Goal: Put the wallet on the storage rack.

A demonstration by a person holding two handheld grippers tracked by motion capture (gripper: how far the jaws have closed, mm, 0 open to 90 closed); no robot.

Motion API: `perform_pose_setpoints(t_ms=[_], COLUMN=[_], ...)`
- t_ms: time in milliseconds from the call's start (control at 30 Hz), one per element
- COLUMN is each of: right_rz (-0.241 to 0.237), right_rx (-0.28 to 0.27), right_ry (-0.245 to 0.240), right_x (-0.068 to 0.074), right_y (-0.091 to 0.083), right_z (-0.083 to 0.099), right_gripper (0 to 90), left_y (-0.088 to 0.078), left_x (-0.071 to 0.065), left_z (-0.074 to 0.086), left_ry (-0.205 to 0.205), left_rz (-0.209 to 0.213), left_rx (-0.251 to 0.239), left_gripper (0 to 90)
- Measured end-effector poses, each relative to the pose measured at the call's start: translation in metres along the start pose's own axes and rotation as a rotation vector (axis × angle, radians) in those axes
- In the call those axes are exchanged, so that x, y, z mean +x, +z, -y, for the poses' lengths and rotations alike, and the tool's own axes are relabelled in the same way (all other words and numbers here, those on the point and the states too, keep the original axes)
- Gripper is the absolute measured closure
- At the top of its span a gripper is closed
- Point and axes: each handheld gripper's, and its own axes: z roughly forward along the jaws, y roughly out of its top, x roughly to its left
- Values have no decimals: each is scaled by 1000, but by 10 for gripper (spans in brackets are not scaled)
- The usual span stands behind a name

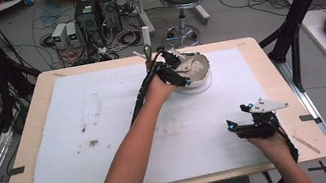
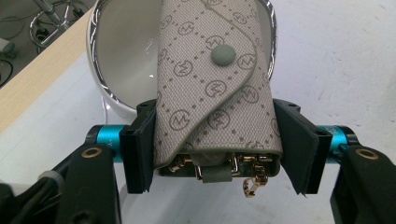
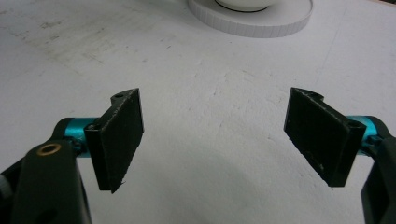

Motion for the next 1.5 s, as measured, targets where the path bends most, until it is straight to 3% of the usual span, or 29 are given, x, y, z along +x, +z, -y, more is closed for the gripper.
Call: perform_pose_setpoints(t_ms=[300, 433, 567, 733, 833, 1100, 1333, 1500], right_rz=[-9, -9, -10, -10, -12, -8, -13, -17], right_rx=[6, 4, 4, 2, 2, -1, -3, -6], right_ry=[-2, -1, -7, -8, -11, -11, -16, -18], right_x=[1, 2, 3, 4, 4, 4, 7, 9], right_y=[2, 2, 2, 2, 2, 4, 9, 15], right_z=[-1, -1, -2, -2, -2, -4, -8, -14], right_gripper=[202, 202, 202, 202, 202, 202, 202, 202], left_y=[7, 7, 5, -5, -13, -34, -59, -79], left_x=[3, 0, -1, 2, 3, 0, -3, -4], left_z=[-6, -8, -8, -4, -1, 8, 27, 45], left_ry=[-14, 17, 17, -6, -17, -5, -2, 7], left_rz=[-26, -51, -68, -71, -52, -34, 23, 31], left_rx=[-9, -38, -41, -85, -104, -125, -171, -200], left_gripper=[352, 315, 264, 228, 222, 216, 217, 216])
